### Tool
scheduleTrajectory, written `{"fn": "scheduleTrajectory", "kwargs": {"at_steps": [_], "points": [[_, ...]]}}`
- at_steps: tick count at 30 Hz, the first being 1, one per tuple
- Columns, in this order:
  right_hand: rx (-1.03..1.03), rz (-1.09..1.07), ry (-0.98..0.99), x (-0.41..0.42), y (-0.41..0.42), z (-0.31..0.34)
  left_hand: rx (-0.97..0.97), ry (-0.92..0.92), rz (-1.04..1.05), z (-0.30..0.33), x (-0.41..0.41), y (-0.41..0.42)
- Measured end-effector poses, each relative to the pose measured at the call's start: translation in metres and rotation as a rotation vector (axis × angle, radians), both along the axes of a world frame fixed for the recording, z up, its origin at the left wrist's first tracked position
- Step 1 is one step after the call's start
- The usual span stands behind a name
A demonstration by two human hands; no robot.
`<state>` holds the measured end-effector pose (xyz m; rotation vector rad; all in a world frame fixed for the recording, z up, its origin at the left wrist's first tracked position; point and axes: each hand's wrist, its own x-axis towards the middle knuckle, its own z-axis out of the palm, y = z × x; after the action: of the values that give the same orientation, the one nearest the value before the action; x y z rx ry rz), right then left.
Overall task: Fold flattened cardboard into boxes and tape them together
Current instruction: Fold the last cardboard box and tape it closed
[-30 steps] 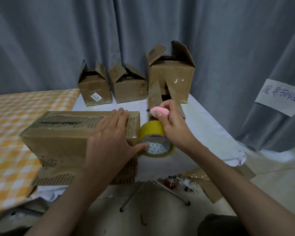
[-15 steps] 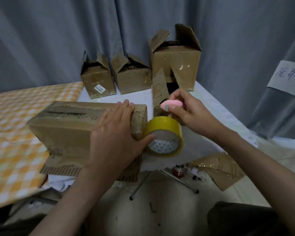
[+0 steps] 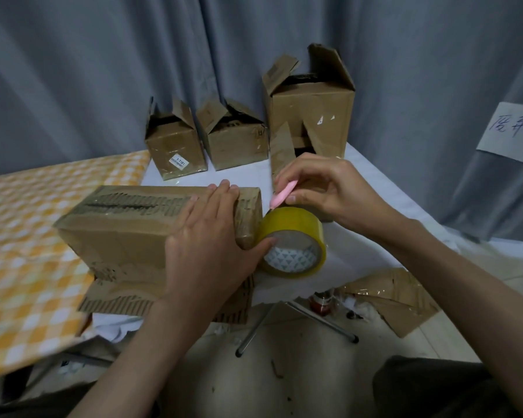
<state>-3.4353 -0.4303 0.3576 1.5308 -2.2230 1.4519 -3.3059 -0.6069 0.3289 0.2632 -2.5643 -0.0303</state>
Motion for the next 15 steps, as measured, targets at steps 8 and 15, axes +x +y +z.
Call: {"fn": "scheduleTrajectory", "kwargs": {"at_steps": [8, 15], "points": [[-0.001, -0.011, 0.021, -0.0014, -0.0013, -0.0019, -0.005, -0.022, 0.019, 0.0003, -0.0015, 0.0003], [0.001, -0.012, 0.027, -0.0006, -0.0027, -0.0012, 0.003, -0.046, 0.013, 0.0015, -0.0015, 0.0013]]}}
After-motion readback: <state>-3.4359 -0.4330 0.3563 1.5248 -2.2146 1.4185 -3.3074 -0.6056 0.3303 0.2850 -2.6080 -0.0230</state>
